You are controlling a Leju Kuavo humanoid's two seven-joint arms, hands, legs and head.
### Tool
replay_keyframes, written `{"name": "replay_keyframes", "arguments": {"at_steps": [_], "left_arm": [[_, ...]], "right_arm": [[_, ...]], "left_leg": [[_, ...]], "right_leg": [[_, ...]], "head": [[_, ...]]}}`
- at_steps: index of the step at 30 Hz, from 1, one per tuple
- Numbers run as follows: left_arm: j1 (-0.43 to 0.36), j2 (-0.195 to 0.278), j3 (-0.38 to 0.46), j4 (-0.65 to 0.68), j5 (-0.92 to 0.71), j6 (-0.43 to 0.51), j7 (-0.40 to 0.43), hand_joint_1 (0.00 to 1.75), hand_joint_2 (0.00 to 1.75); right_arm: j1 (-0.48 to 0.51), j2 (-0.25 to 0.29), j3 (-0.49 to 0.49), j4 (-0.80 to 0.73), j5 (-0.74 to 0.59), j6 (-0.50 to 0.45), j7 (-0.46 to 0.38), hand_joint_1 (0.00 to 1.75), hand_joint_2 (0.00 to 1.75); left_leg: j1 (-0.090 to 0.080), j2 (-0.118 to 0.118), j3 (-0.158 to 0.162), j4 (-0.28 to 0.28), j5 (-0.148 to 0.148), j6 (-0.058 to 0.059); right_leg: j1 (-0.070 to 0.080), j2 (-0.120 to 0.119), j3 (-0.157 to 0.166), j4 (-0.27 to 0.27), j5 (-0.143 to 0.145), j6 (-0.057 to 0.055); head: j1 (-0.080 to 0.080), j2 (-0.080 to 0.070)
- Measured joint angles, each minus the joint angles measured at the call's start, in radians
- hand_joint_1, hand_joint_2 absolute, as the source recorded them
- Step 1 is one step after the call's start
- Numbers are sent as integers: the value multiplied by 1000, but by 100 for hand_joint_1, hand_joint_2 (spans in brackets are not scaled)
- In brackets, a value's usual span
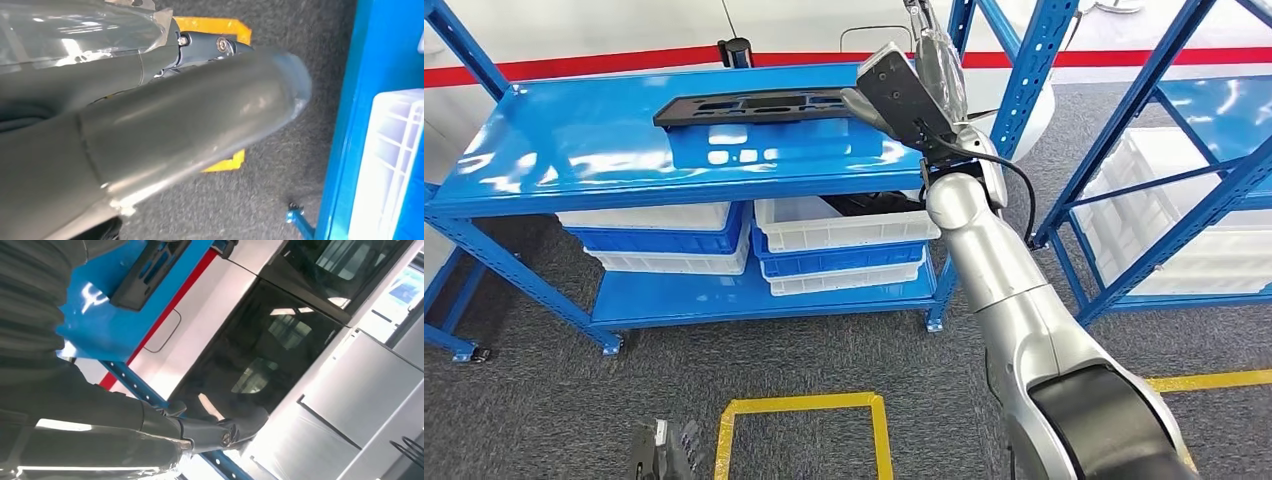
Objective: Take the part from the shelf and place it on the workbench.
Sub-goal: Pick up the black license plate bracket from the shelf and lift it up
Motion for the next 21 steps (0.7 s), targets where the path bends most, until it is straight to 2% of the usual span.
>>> {"name": "replay_keyframes", "arguments": {"at_steps": [2, 4, 7, 8, 9, 10, 11, 12, 13, 14, 16, 18, 19, 21], "left_arm": [[0, -2, 0, 0, 0, 0, 0, 0, 0], [0, -4, 1, 0, 1, 0, 0, 0, 0], [1, -5, 2, 0, 2, -3, 0, 0, 0], [2, -6, 2, 1, 2, -4, 0, 0, 0], [4, -6, 2, 1, 3, -5, 0, 0, 0], [5, -7, 2, 2, 4, -6, 0, 0, 0], [5, -7, 2, 2, 5, -7, 0, 0, 0], [5, -7, 3, 3, 7, -9, 0, 0, 0], [4, -8, 3, 4, 8, -10, 0, 0, 0], [4, -8, 3, 4, 10, -11, 0, 0, 0], [2, -9, 4, 6, 12, -12, 1, 0, 0], [1, -10, 4, 6, 14, -13, 1, 0, 0], [-1, -10, 4, 6, 15, -13, 1, 0, 0], [-1, -11, 3, 6, 17, -13, 0, 0, 0]], "right_arm": [[1, 0, 0, -3, 0, 0, 0, 0, 175], [-3, -1, -1, -5, 0, 0, 0, 0, 175], [0, -3, -1, -5, 1, 0, 1, 0, 175], [5, -5, -1, -5, 1, 0, 2, 0, 175], [8, -6, -1, -5, 2, 0, 2, 0, 175], [10, -7, -1, -5, 2, 0, 3, 0, 175], [11, -8, -1, -5, 2, 0, 4, 0, 175], [11, -10, -1, -5, 2, 0, 4, 0, 175], [10, -11, -1, -4, 2, 0, 4, 0, 175], [10, -12, -1, -4, 3, 0, 4, 0, 175], [10, -11, -2, -7, 3, 0, 6, 0, 175], [9, -9, -3, -15, 3, 0, 8, 0, 175], [6, -8, -4, -19, 3, -1, 10, 0, 175], [6, -6, -4, -23, 4, -1, 14, 0, 175]], "left_leg": [[0, -1, 18, -16, -5, 6], [4, -3, 39, -25, -11, 14], [5, -5, 60, -28, -29, 20], [5, -7, 69, -28, -38, 19], [5, -8, 81, -27, -47, 18], [5, -9, 95, -27, -58, 15], [6, -10, 110, -27, -69, 11], [5, -10, 124, -26, -82, 6], [4, -10, 134, -27, -93, 0], [2, -9, 143, -29, -103, -6], [3, -5, 156, -29, -110, -17], [7, -1, 154, 5, -115, -25], [9, -1, 132, 49, -123, -30], [12, -1, 45, 183, -157, -40]], "right_leg": [[1, -2, 2, 8, -2, 13], [0, -6, -27, 63, -24, 19], [-5, -7, -144, 241, -71, 15], [-6, -8, -174, 269, -73, 18], [-7, -8, -187, 260, -61, 27], [-10, -9, -182, 215, -31, 38], [-12, -12, -166, 147, 12, 49], [-12, -17, -149, 80, 57, 56], [-10, -22, -130, 31, 84, 51], [-6, -24, -118, 3, 100, 39], [0, -23, -100, -6, 90, 5], [-5, -18, -75, -14, 80, -19], [-8, -17, -61, -17, 74, -28], [-9, -15, -38, -20, 58, -40]], "head": [[-1, 0], [0, 0], [1, 0], [2, 0], [2, 0], [2, 0], [3, 0], [3, 0], [3, 0], [2, 0], [-1, 0], [-4, 0], [-6, 0], [-11, 0]]}}
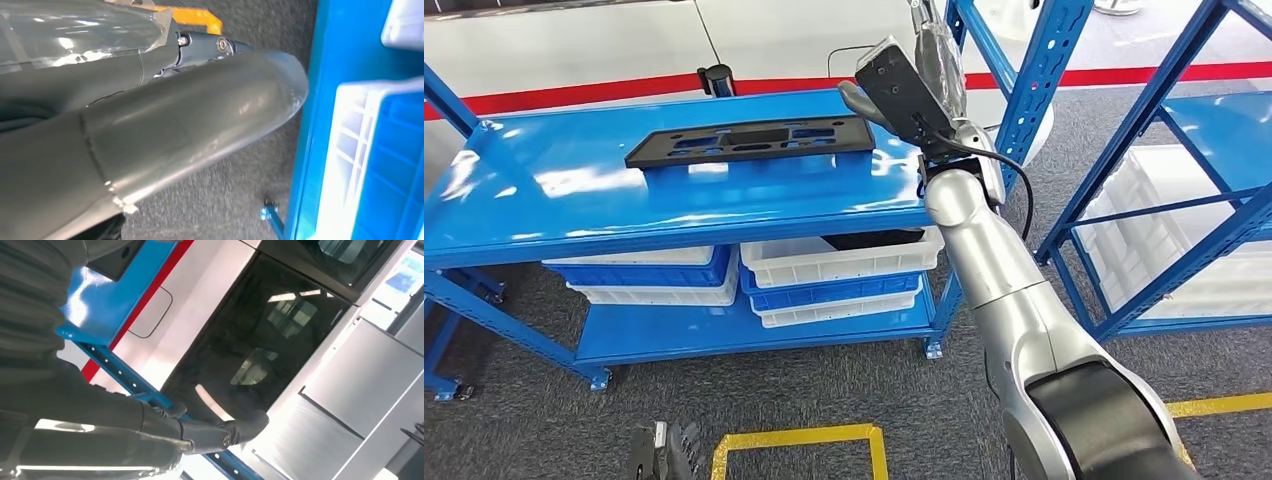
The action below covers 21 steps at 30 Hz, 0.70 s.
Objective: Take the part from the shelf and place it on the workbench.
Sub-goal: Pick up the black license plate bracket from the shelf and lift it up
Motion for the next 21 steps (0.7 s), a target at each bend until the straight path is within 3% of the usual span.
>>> {"name": "replay_keyframes", "arguments": {"at_steps": [2, 3, 4, 6, 8, 12, 14, 17, 18, 19, 20, 21], "left_arm": [[3, 0, 0, 1, 2, 0, 0, 0, 0], [4, 0, 0, 1, 2, 0, 1, 0, 0], [4, 0, 0, 2, 3, 0, 1, 0, 0], [4, 0, 0, 2, 4, 0, 1, 0, 0], [4, 1, 0, 2, 4, 0, 3, 0, 0], [1, -3, 0, 2, 4, 0, 5, 0, 0], [-1, -5, 0, 2, 4, 0, 5, 0, 0], [0, -6, 0, 2, 5, 0, 6, 0, 0], [1, -6, 0, 2, 6, 1, 7, 0, 0], [1, -7, 0, 2, 7, 4, 10, 0, 0], [1, -7, 0, 2, 8, 8, 14, 0, 0], [1, -8, 0, 2, 8, 12, 18, 0, 0]], "right_arm": [[9, -1, 0, -2, 2, 0, 6, 0, 175], [15, -1, 0, -5, 5, 0, 8, 0, 175], [20, -1, 0, -9, 7, -1, 10, 0, 175], [26, -2, 0, -17, 12, -2, 14, 0, 175], [30, -3, 0, -22, 14, -5, 18, 0, 175], [33, -3, -1, -43, 17, -9, 21, 0, 175], [33, -4, -1, -49, 19, -10, 22, 0, 175], [45, -7, -1, -53, 27, -9, 29, 0, 175], [50, -8, -1, -56, 30, -8, 33, 0, 175], [54, -8, -1, -60, 33, -8, 38, 0, 175], [56, -9, -1, -65, 37, -7, 43, 0, 175], [57, -10, -1, -69, 40, -7, 47, 0, 175]], "left_leg": [[3, 0, -86, 87, -35, -8], [4, 0, -110, 86, -34, -9], [4, 0, -118, 56, -10, -7], [1, 1, -102, -70, 99, 5], [-6, -2, -83, -173, 175, 22], [-9, -6, -39, -219, 181, 41], [-7, -4, -12, -221, 178, 52], [-8, -7, 11, -219, 159, 57], [-8, -9, 18, -218, 152, 56], [-8, -11, 27, -218, 144, 55], [-8, -13, 37, -218, 135, 53], [-8, -15, 46, -218, 126, 51]], "right_leg": [[1, 4, 20, 0, -19, -1], [2, 6, 32, 0, -29, 0], [2, 8, 45, 0, -39, 2], [3, 10, 72, -1, -60, 7], [8, 13, 91, -6, -83, 17], [17, 13, 120, 16, -98, 46], [14, 10, 81, 93, -119, 53], [13, 9, -50, 263, -176, 53], [12, 8, -77, 271, -187, 54], [12, 8, -88, 246, -179, 59], [11, 7, -83, 187, -145, 68], [11, 7, -70, 116, -92, 77]], "head": [[-1, 0], [-1, 0], [-1, 0], [-1, 0], [-1, 0], [4, 0], [4, 0], [4, 0], [4, 0], [4, 0], [4, 0], [5, 0]]}}
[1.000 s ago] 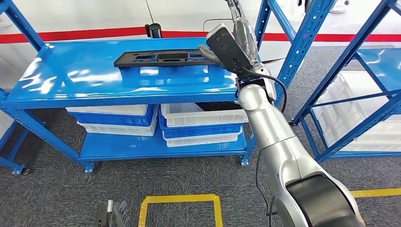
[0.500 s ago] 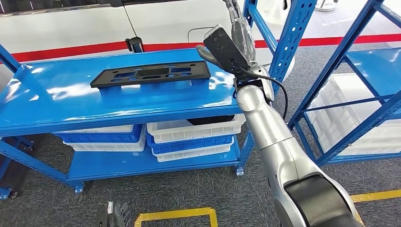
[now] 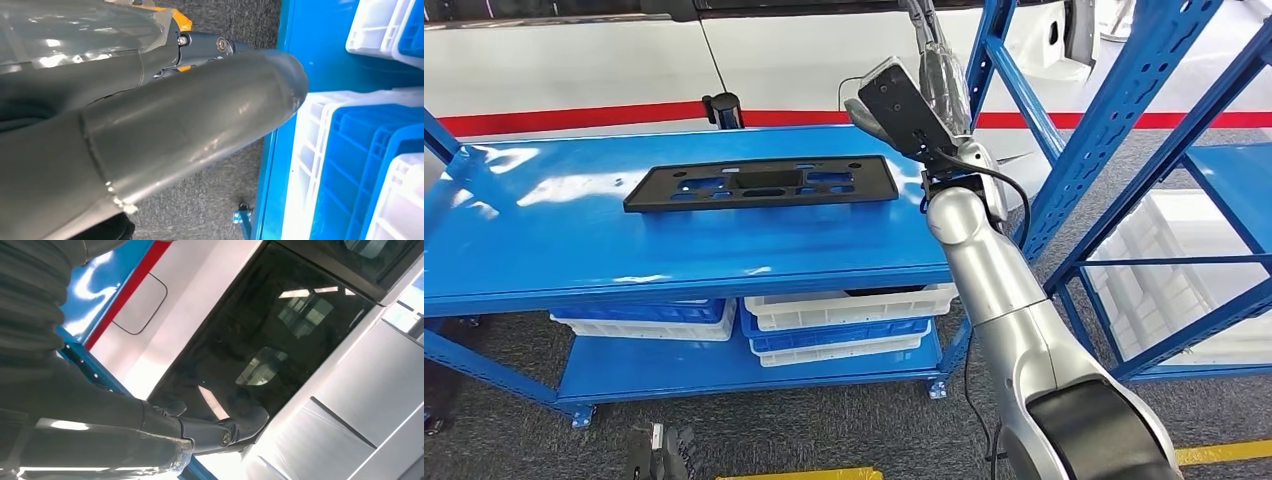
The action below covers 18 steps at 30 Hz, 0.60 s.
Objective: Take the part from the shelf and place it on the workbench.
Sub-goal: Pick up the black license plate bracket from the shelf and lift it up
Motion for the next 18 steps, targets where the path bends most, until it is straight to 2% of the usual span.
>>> {"name": "replay_keyframes", "arguments": {"at_steps": [1, 2, 3, 4, 6, 8, 12, 15, 18], "left_arm": [[0, -1, 0, 0, -1, 4, 5, 0, 0], [-1, -3, 0, 0, -2, 6, 9, 0, 0], [-1, -5, -1, 0, -3, 8, 13, 0, 0], [-1, -6, -2, 0, -4, 9, 17, 0, 0], [-2, -8, -3, 0, -7, 9, 22, 0, 0], [-4, -9, -4, 0, -14, 17, 32, 0, 0], [-5, -6, -13, 0, -42, 86, 92, 0, 0], [2, 8, -17, 7, -75, 205, 173, 0, 0], [28, 31, -39, 21, -145, 355, 321, 0, 0]], "right_arm": [[1, -1, -1, -4, 3, 0, 4, 0, 175], [2, -2, -1, -7, 7, 0, 7, 0, 175], [5, -4, -2, -13, 9, 0, 10, 0, 175], [8, -5, -4, -19, 11, 1, 13, 0, 175], [14, -6, -5, -33, 15, 2, 15, 0, 175], [22, -7, -7, -48, 23, 6, 18, 0, 175], [38, -10, -12, -75, 31, 13, 26, 0, 175], [46, -10, -15, -89, 34, 16, 27, 0, 175], [50, -8, -16, -98, 37, 20, 27, 0, 175]], "left_leg": [[-1, -2, 9, 1, -9, -4], [-1, -4, 15, 1, -17, -10], [-2, -5, 17, 3, -20, -15], [-4, -6, 18, 6, -22, -18], [-4, -3, 15, 10, -18, -12], [-2, 2, 15, 6, -18, -7], [-1, 9, 27, -15, -29, -17], [-1, 12, 27, -18, -31, -19], [0, 12, 28, -19, -32, -21]], "right_leg": [[1, -2, 12, -59, 48, 2], [4, -4, 26, -102, 87, -3], [7, -6, 34, -120, 112, -14], [6, -7, 40, -125, 121, -25], [3, -6, 45, -130, 137, -33], [4, -5, 44, -131, 138, -33], [4, -3, 43, -131, 134, -40], [5, -1, 43, -131, 132, -43], [6, 1, 43, -131, 132, -45]], "head": [[-1, 0], [-1, 0], [0, 0], [0, 0], [0, 0], [-1, 0], [-1, 0], [-1, 0], [-1, 0]]}}
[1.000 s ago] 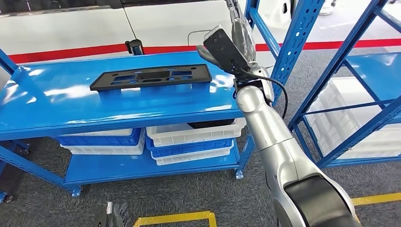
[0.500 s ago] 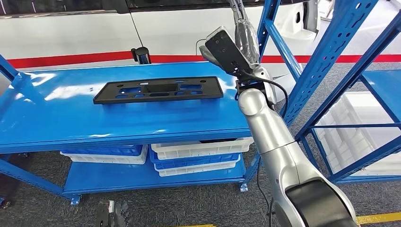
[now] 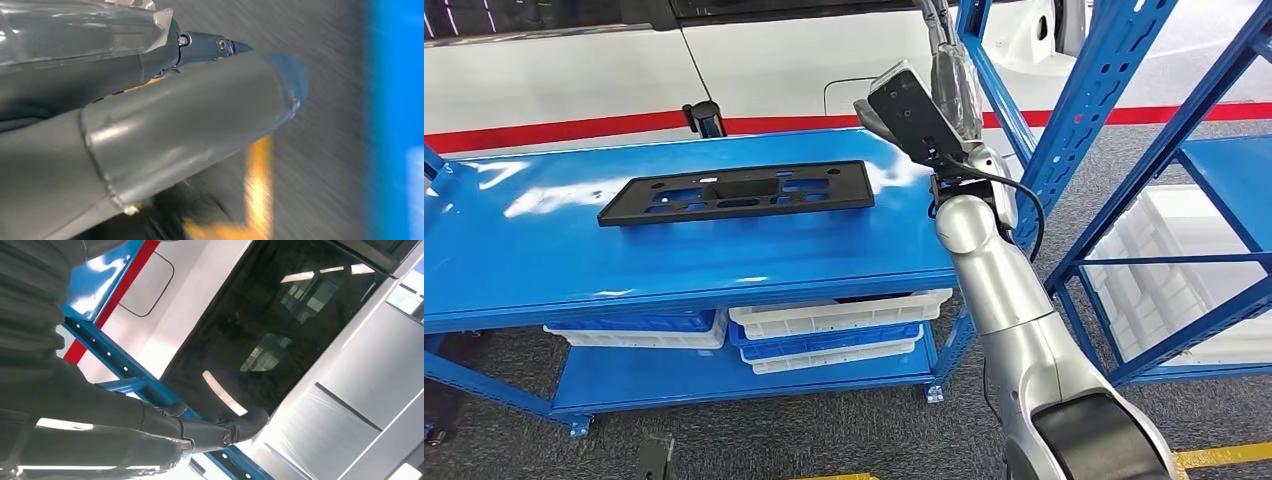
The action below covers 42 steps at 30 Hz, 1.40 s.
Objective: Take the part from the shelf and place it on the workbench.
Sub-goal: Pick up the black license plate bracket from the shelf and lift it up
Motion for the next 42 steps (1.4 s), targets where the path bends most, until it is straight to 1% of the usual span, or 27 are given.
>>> {"name": "replay_keyframes", "arguments": {"at_steps": [3, 6, 8, 12, 14, 16, 18, 22, 25, 29, 33, 37, 42], "left_arm": [[42, 25, -11, 20, -16, 67, 160, 0, 0], [87, 42, -13, 37, -20, 88, 285, 0, 0], [106, 47, -14, 45, -24, 93, 334, 0, 0], [114, 48, -15, 57, -16, 90, 431, 0, 0], [115, 46, -14, 59, -11, 91, 453, 0, 0], [116, 44, -13, 60, -6, 94, 452, 0, 0], [117, 44, -10, 60, -4, 103, 430, 0, 0], [117, 44, -3, 59, -1, 121, 339, 0, 0], [116, 45, 9, 59, 12, 127, 282, 0, 0], [116, 42, 41, 59, 55, 142, 223, 0, 0], [116, 36, 81, 59, 103, 160, 186, 0, 0], [116, 25, 145, 59, 164, 183, 146, 0, 0], [116, 12, 196, 59, 185, 200, 130, 0, 0]], "right_arm": [[3, 8, 0, -3, -4, 13, 0, 0, 175], [5, 17, 3, -4, -10, 21, 0, 0, 175], [6, 23, 6, -3, -11, 24, 0, 0, 175], [9, 38, 24, 4, 5, 33, 0, 0, 175], [13, 48, 42, 13, 22, 33, 0, 0, 175], [17, 59, 59, 26, 38, 31, 0, 0, 175], [23, 73, 81, 44, 69, 29, 7, 0, 175], [45, 112, 156, 101, 187, 8, 45, 0, 175], [61, 136, 220, 148, 221, -8, 68, 0, 175], [71, 150, 290, 190, 203, -19, 82, 0, 175], [73, 155, 328, 211, 179, -23, 88, 0, 175], [73, 161, 365, 214, 110, -25, 100, 0, 175], [71, 168, 435, 207, -4, -36, 127, 0, 175]], "left_leg": [[1, 0, 0, 0, 2, -4], [1, 0, 1, 0, 4, -6], [0, 0, 1, 0, 4, -7], [-1, -1, -1, 0, 3, -8], [-2, 0, -1, 0, 2, -9], [-3, -1, -1, 0, 2, -9], [-4, -1, -1, 0, 2, -9], [-4, 0, 0, 0, 1, -9], [-4, -1, 0, 0, 1, -9], [-4, -1, 0, 0, 1, -9], [-5, -1, 0, 0, 1, -9], [-5, 0, 0, 0, 1, -9], [-5, 0, 0, 0, 1, -9]], "right_leg": [[1, 1, 0, 0, 0, -1], [1, 0, -1, 0, 0, -1], [1, -1, -1, 1, 0, -1], [-1, -2, -1, 1, 0, 0], [-2, -1, -1, 0, 0, 0], [-3, -1, -1, 0, 0, 0], [-3, -1, -1, 0, -1, 1], [-3, -1, -1, 0, -1, 1], [-3, -1, -1, 0, -1, 0], [-3, -1, -1, 0, -1, 0], [-3, -1, -1, 0, -1, 0], [-3, -1, -1, 0, -1, 0], [-3, -1, -1, 0, -2, 0]], "head": [[0, 0], [0, 0], [0, 0], [1, 0], [0, 0], [1, 0], [1, 0], [0, 0], [0, 0], [1, 0], [1, 0], [1, 0], [1, 0]]}}
